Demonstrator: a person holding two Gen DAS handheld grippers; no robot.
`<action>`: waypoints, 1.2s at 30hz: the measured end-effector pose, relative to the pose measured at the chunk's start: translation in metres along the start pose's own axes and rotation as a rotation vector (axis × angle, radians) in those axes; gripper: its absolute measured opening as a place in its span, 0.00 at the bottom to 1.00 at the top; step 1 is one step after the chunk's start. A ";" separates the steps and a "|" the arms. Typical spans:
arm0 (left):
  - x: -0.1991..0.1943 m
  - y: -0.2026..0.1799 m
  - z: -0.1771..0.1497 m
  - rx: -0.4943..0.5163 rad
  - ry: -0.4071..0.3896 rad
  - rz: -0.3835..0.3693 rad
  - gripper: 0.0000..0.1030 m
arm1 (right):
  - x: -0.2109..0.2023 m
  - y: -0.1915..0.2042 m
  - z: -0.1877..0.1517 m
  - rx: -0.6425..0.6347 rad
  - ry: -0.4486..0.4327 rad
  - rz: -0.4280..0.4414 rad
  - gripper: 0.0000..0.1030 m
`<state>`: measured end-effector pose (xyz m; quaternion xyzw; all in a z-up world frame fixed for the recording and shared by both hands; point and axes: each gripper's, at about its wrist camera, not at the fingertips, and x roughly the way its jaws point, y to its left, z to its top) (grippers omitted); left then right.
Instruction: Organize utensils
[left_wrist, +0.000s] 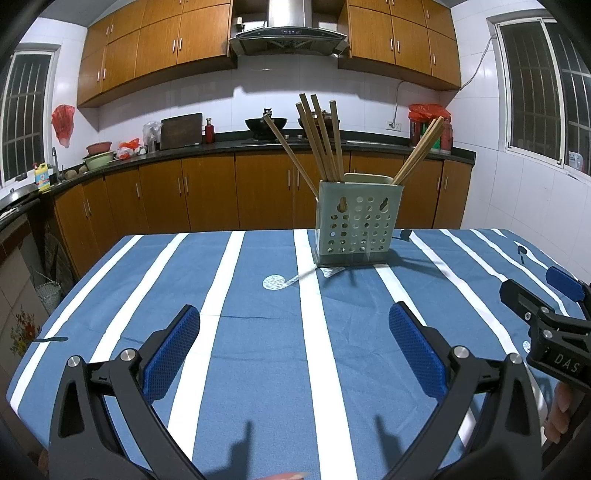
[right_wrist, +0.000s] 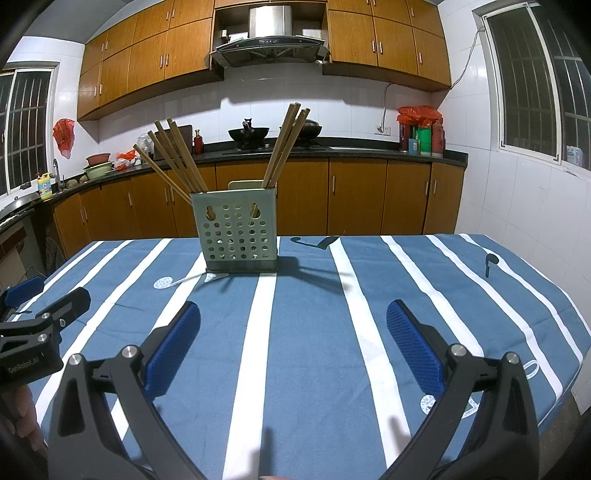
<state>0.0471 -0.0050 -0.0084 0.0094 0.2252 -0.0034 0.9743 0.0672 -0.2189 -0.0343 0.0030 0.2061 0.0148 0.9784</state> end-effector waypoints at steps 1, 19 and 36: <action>0.000 0.000 0.000 0.000 0.000 0.001 0.98 | 0.000 0.000 0.000 0.001 0.000 0.000 0.96; 0.000 0.000 -0.001 -0.003 0.002 0.002 0.98 | 0.000 -0.001 0.001 0.001 0.000 0.000 0.96; 0.000 0.000 -0.005 -0.013 0.006 0.008 0.98 | 0.000 0.000 0.000 0.003 0.001 0.000 0.96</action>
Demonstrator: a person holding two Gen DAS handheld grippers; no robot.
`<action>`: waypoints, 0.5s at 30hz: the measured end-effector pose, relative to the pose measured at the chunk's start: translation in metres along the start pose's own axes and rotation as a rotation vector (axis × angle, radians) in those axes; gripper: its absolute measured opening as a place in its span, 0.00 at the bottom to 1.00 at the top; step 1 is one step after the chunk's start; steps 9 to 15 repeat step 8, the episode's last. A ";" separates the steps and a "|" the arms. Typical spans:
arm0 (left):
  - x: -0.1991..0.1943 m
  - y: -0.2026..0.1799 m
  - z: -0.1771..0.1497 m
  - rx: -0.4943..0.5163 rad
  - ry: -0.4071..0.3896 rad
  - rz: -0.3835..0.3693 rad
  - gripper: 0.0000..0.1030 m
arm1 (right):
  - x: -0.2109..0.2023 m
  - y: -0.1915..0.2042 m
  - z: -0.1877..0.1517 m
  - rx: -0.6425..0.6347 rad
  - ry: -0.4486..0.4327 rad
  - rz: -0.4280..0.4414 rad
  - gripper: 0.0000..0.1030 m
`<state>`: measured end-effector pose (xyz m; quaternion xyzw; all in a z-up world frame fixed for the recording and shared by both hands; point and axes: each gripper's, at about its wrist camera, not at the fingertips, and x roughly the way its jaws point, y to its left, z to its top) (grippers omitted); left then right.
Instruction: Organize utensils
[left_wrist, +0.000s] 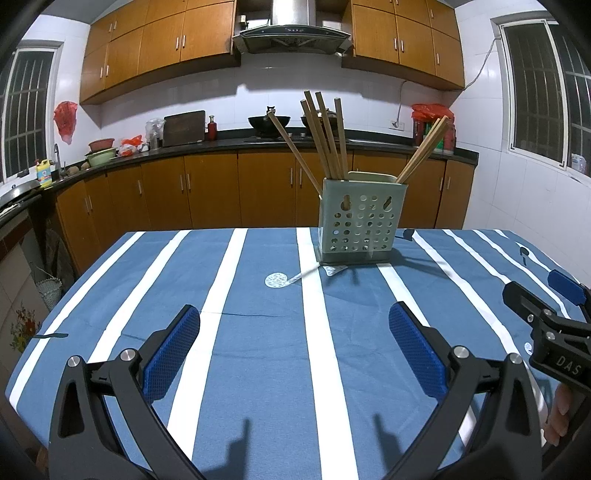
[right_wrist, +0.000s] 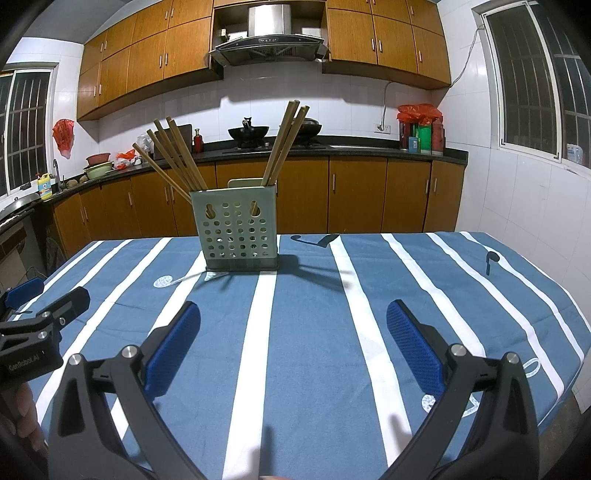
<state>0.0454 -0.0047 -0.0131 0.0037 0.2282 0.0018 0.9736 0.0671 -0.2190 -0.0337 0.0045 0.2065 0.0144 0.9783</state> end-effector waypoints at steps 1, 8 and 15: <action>0.001 0.001 0.001 0.000 0.001 0.000 0.98 | 0.000 0.000 0.000 0.000 0.000 0.000 0.96; -0.001 0.001 0.001 -0.003 0.001 0.000 0.98 | 0.000 -0.001 0.000 0.001 0.001 0.001 0.96; -0.001 0.001 0.001 -0.003 0.001 0.000 0.98 | 0.000 -0.001 0.000 0.001 0.001 0.001 0.96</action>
